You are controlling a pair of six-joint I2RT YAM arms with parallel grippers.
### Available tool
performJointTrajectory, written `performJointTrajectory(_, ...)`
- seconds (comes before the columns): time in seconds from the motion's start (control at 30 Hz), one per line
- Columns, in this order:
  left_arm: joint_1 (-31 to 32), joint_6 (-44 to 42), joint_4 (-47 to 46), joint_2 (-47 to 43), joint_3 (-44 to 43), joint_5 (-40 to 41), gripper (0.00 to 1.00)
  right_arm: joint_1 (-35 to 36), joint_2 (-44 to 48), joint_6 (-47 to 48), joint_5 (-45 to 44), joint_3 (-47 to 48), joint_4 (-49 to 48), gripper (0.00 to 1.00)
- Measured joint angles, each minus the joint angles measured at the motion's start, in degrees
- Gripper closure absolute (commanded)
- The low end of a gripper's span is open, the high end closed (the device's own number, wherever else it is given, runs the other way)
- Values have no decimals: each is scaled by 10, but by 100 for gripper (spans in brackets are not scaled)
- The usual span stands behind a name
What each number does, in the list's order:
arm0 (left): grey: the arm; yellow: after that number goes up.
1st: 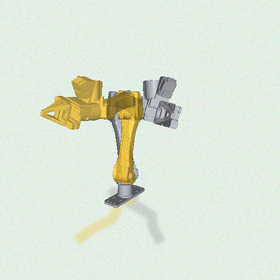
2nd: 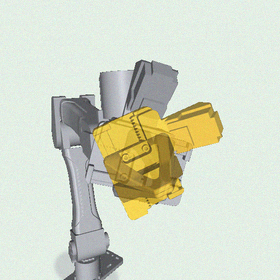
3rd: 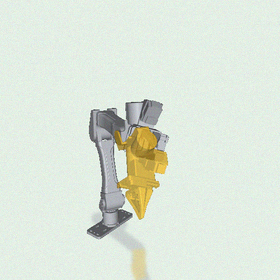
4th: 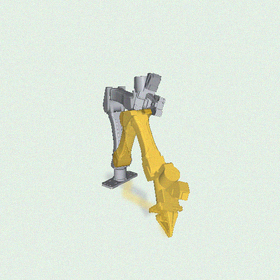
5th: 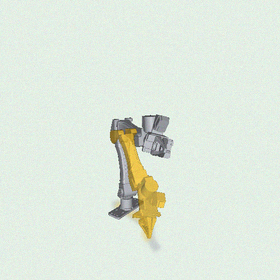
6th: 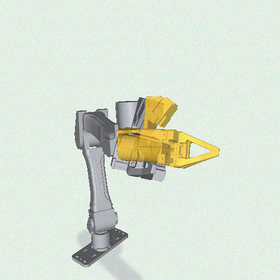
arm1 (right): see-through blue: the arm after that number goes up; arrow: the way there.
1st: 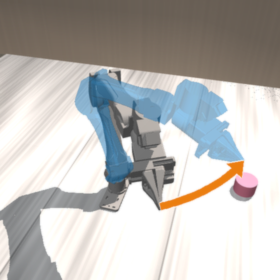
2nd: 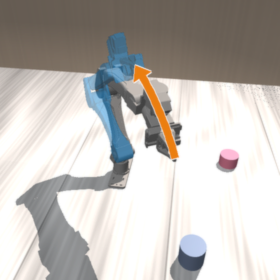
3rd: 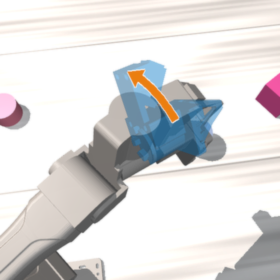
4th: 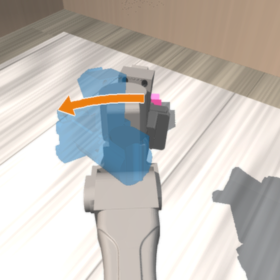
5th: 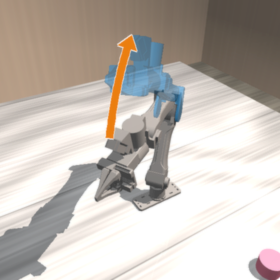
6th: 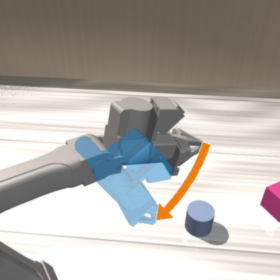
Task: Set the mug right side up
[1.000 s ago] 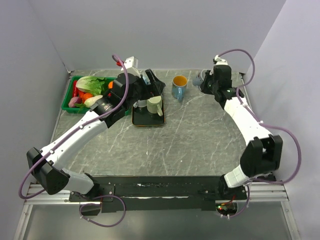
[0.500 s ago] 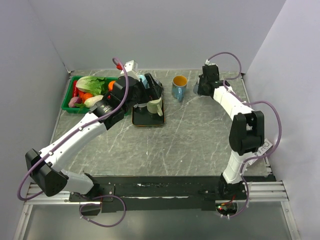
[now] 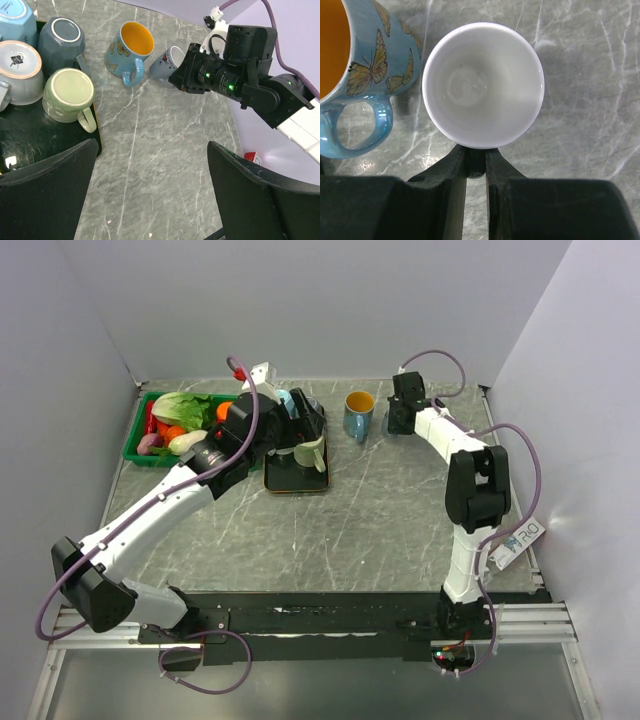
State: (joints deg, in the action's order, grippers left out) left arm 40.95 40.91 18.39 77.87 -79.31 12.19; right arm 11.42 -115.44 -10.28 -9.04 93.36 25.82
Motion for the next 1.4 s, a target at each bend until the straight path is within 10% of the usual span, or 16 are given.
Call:
performJointTrajectory(0.77, -14, -14, 4, 35, -21, 1, 4, 19, -77, 57, -38, 95, 64, 100)
performJointTrajectory(1.4, -23, -15, 6, 36, -21, -6, 4, 22, -77, 77, -44, 71, 46, 44)
